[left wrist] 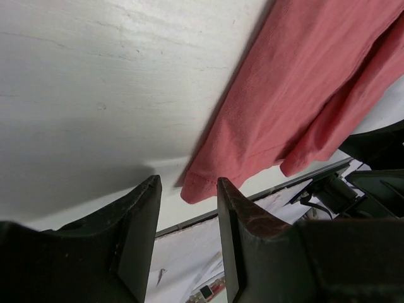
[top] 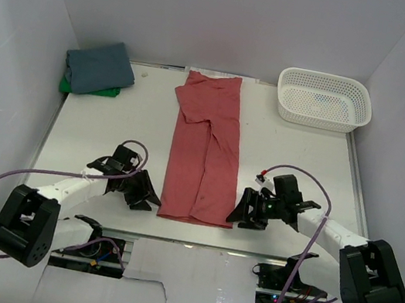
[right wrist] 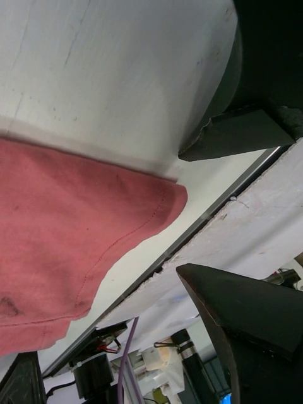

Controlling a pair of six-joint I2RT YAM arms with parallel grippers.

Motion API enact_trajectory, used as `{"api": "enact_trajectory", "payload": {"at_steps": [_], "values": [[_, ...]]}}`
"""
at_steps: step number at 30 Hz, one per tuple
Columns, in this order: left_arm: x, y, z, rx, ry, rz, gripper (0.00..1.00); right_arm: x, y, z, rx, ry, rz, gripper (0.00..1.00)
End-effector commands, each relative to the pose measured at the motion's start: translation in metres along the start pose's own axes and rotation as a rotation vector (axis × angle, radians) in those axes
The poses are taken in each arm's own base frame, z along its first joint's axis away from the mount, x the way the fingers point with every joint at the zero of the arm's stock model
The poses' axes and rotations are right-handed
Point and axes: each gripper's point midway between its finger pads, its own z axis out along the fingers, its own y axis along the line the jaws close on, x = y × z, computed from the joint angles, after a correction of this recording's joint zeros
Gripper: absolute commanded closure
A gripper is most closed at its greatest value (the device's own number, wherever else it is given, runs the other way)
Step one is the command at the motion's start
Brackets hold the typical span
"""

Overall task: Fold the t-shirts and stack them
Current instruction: Grab the bottom of the folded rectangular tshirt with both arms

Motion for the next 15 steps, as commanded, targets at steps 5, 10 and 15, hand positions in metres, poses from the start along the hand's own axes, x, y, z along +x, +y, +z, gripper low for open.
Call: {"api": "enact_trajectory", "payload": {"at_steps": [5,10,15], "values": [[0.0,-0.006,0.02,0.011,-0.003,-0.009,0.49,0.006,-0.007,0.014,0.032,0.018,0.007,0.28],[-0.006,-0.01,0.026,0.006,-0.01,0.0,0.49,0.006,-0.011,0.019,0.037,0.033,0.013,0.35],[-0.008,-0.013,0.028,0.003,-0.008,0.006,0.49,0.007,-0.012,0.023,0.032,0.043,0.02,0.44]]}}
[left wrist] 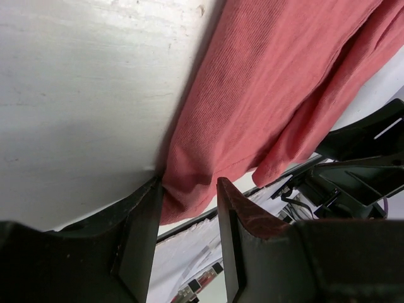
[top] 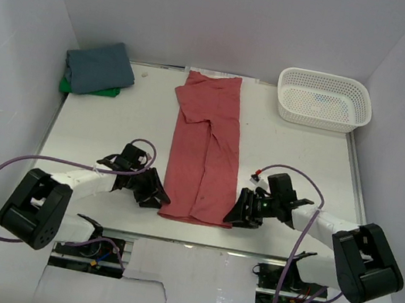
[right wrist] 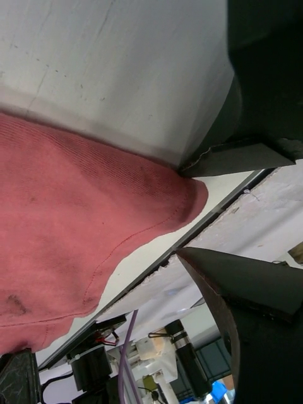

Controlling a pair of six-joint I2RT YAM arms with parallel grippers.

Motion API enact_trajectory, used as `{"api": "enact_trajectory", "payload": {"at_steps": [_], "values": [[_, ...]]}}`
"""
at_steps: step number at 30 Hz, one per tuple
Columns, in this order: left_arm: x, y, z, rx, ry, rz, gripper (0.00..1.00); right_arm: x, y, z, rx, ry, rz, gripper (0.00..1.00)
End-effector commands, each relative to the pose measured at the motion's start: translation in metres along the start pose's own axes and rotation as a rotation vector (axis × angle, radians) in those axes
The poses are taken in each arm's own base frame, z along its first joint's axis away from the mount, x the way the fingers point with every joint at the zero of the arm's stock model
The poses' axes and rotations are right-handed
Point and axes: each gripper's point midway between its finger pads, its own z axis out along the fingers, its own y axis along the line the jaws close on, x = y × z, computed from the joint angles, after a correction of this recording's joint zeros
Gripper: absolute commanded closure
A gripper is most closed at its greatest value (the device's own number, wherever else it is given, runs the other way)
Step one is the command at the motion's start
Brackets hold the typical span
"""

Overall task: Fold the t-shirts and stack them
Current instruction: Grab the bottom of the folded rectangular tshirt with both arms

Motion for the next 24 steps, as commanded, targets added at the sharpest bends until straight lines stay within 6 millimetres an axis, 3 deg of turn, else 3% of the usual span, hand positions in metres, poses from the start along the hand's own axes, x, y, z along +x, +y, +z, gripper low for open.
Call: {"api": "enact_trajectory", "payload": {"at_steps": [1,6,9,11,15,24], "values": [[-0.01,0.008,0.005,-0.047,-0.051,0.016,0.49,0.005,-0.019,0.005,0.069,0.002,0.004,0.45],[-0.008,0.011,0.007,-0.054,-0.042,0.012,0.49,0.005,-0.021,0.009,0.073,0.009,0.009,0.49],[-0.007,0.011,0.006,-0.052,-0.043,0.016,0.49,0.005,-0.023,0.011,0.079,0.015,0.013,0.57],[-0.005,0.013,0.006,-0.053,-0.037,0.016,0.49,0.006,-0.023,0.012,0.081,0.019,0.013,0.75],[-0.002,0.016,0.007,-0.055,-0.031,0.016,0.49,0.005,-0.024,0.012,0.083,0.016,0.012,0.9],[0.01,0.032,0.002,-0.107,-0.004,0.0,0.49,0.006,-0.024,0.011,0.089,0.017,0.003,0.92]]}}
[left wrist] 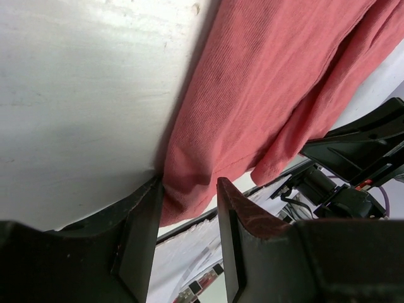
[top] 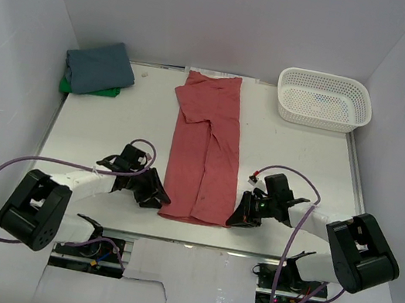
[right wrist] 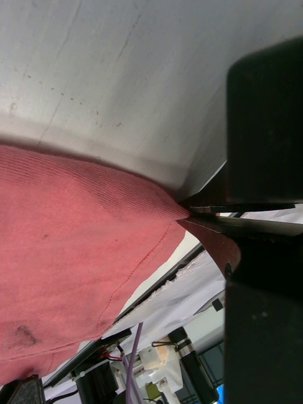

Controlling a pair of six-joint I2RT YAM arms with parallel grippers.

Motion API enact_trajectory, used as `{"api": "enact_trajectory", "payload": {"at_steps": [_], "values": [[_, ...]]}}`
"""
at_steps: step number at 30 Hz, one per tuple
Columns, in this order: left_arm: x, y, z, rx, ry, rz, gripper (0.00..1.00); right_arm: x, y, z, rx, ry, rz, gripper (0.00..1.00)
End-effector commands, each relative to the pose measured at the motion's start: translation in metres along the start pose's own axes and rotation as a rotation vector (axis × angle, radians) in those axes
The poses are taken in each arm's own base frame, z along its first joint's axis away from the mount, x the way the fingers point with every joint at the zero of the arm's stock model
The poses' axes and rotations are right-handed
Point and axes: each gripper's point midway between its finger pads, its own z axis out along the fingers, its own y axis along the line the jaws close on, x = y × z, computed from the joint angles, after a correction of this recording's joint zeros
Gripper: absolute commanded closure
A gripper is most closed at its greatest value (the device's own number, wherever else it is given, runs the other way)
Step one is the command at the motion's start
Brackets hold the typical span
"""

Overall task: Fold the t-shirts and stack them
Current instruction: Grab the bottom of the folded rectangular tshirt with both arms

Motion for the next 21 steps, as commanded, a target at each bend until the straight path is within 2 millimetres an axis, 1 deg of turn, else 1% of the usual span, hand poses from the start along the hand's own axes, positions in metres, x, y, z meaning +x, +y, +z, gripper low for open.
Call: {"api": "enact_trajectory", "payload": {"at_steps": [1,6,7,10,13,15,16,18,21], "values": [[0.011,0.035,-0.001,-0.124,-0.005,-0.008,0.49,0.005,-0.013,0.001,0.058,-0.001,-0.006,0.92],[0.013,0.04,-0.001,-0.134,-0.01,-0.011,0.53,0.004,-0.013,0.002,0.056,0.001,-0.005,0.92],[0.014,0.04,0.0,-0.13,-0.004,-0.008,0.58,0.005,-0.014,0.002,0.057,0.003,-0.003,0.92],[0.016,0.038,0.003,-0.109,0.017,-0.002,0.67,0.004,-0.013,0.002,0.055,0.005,-0.009,0.92],[0.013,0.034,0.007,-0.094,0.014,0.0,0.67,0.004,-0.013,0.001,0.057,0.012,-0.011,0.92],[0.012,0.031,0.008,-0.089,0.018,0.005,0.69,0.004,-0.013,0.001,0.059,0.015,-0.012,0.92],[0.012,0.032,0.009,-0.095,0.024,0.004,0.71,0.005,-0.013,0.001,0.06,0.019,-0.011,0.92],[0.012,0.032,0.01,-0.095,0.026,0.008,0.81,0.005,-0.012,0.001,0.06,0.018,-0.012,0.92],[0.015,0.034,0.011,-0.098,0.036,0.008,1.0,0.006,-0.012,0.0,0.06,0.022,-0.013,0.92]]}}
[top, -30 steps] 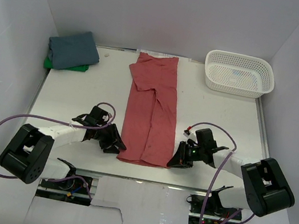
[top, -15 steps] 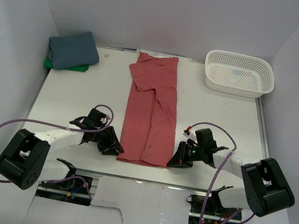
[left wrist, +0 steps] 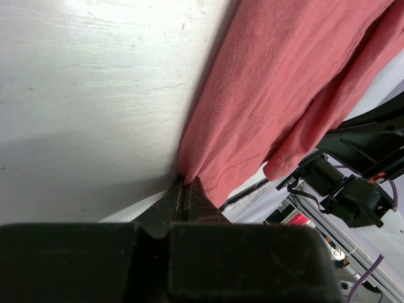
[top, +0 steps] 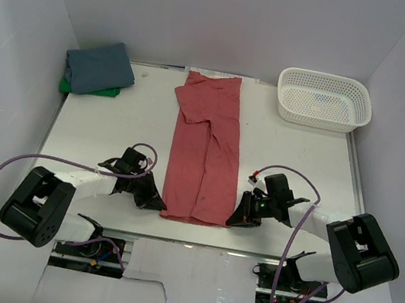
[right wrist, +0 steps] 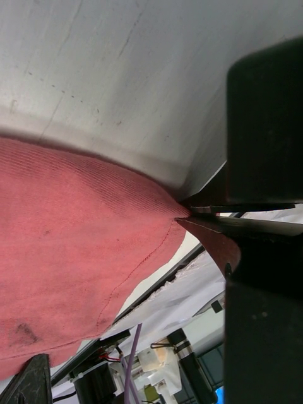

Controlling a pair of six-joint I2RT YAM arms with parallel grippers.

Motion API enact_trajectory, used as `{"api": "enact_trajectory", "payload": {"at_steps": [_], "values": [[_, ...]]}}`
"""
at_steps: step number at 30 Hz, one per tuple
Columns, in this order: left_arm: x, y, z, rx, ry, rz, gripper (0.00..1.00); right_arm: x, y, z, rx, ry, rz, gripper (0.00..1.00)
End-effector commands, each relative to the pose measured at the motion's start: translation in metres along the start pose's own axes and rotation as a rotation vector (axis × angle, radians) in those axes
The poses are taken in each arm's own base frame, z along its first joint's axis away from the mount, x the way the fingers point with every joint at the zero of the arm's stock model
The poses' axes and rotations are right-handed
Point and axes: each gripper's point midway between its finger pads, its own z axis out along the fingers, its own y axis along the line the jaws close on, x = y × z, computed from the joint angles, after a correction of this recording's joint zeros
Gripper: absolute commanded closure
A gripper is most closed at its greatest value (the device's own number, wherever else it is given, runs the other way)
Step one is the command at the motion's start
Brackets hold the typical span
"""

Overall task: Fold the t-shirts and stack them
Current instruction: Grab the bottom of the folded rectangular tshirt with both arms

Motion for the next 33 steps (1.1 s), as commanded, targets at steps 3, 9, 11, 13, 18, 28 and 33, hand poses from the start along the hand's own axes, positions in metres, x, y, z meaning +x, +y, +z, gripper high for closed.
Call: {"api": "enact_trajectory", "payload": {"at_steps": [3,9,11,13,18,28,33], "values": [[0.006,0.023,0.005,-0.077,0.005,0.021,1.0,0.007,-0.012,-0.001,0.064,0.024,-0.008,0.92],[0.019,0.018,-0.001,-0.038,0.039,0.028,1.0,0.02,-0.013,-0.006,0.086,0.056,-0.023,0.92],[0.022,0.018,-0.003,-0.042,0.046,0.024,1.0,0.025,-0.014,-0.01,0.109,0.059,-0.031,0.92],[0.027,0.018,-0.005,-0.044,0.055,0.028,1.0,0.03,-0.011,-0.012,0.113,0.064,-0.048,0.92],[0.035,0.018,-0.006,-0.039,0.077,0.022,1.0,0.039,-0.01,-0.015,0.122,0.071,-0.05,0.92],[0.028,-0.015,-0.021,0.019,0.069,0.038,1.0,0.022,0.016,-0.027,0.097,0.054,-0.103,0.92],[0.024,-0.026,-0.025,0.036,0.068,0.042,1.0,0.012,0.03,-0.03,0.073,0.044,-0.121,0.92]]}}
